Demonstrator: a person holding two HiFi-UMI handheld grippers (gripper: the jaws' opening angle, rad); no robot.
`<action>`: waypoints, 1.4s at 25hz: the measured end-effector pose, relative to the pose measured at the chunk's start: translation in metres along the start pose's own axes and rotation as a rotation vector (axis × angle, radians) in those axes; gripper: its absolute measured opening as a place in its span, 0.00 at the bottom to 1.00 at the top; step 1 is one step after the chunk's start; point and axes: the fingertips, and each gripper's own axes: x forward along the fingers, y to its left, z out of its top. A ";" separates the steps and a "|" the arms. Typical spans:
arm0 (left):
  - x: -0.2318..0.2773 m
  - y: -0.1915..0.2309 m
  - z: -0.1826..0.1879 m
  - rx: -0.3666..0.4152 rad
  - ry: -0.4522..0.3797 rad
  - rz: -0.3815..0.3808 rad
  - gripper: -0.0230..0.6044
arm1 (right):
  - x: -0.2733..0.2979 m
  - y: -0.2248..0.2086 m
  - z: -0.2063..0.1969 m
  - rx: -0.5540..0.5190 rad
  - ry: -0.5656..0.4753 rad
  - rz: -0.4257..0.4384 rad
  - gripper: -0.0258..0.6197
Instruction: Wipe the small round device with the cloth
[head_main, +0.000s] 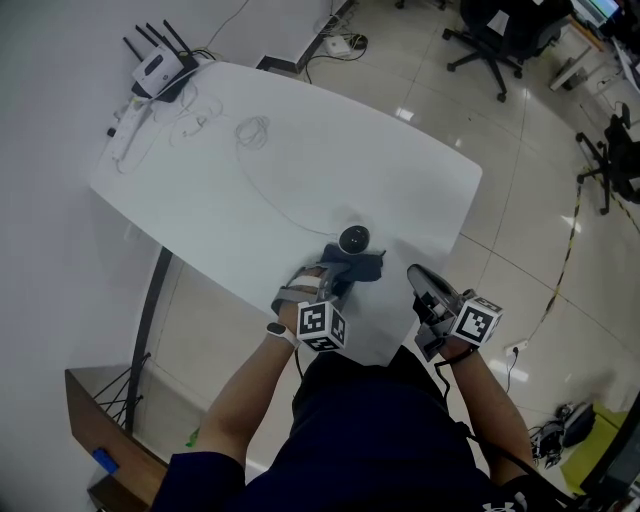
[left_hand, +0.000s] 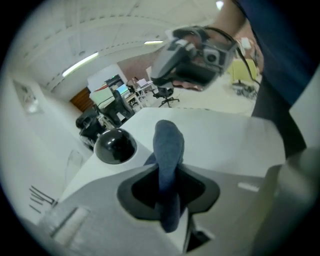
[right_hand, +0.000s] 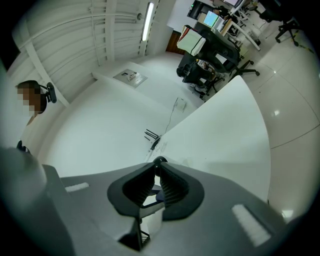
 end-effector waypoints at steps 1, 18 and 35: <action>-0.005 0.002 0.004 -0.064 -0.009 -0.016 0.16 | -0.001 0.001 0.000 -0.002 0.001 0.003 0.10; -0.080 -0.008 -0.061 -1.329 -0.089 -0.257 0.16 | -0.006 0.031 -0.016 -0.124 0.033 0.017 0.08; -0.125 0.070 -0.096 -0.834 0.077 0.425 0.36 | -0.013 0.071 -0.044 -0.329 0.016 -0.022 0.08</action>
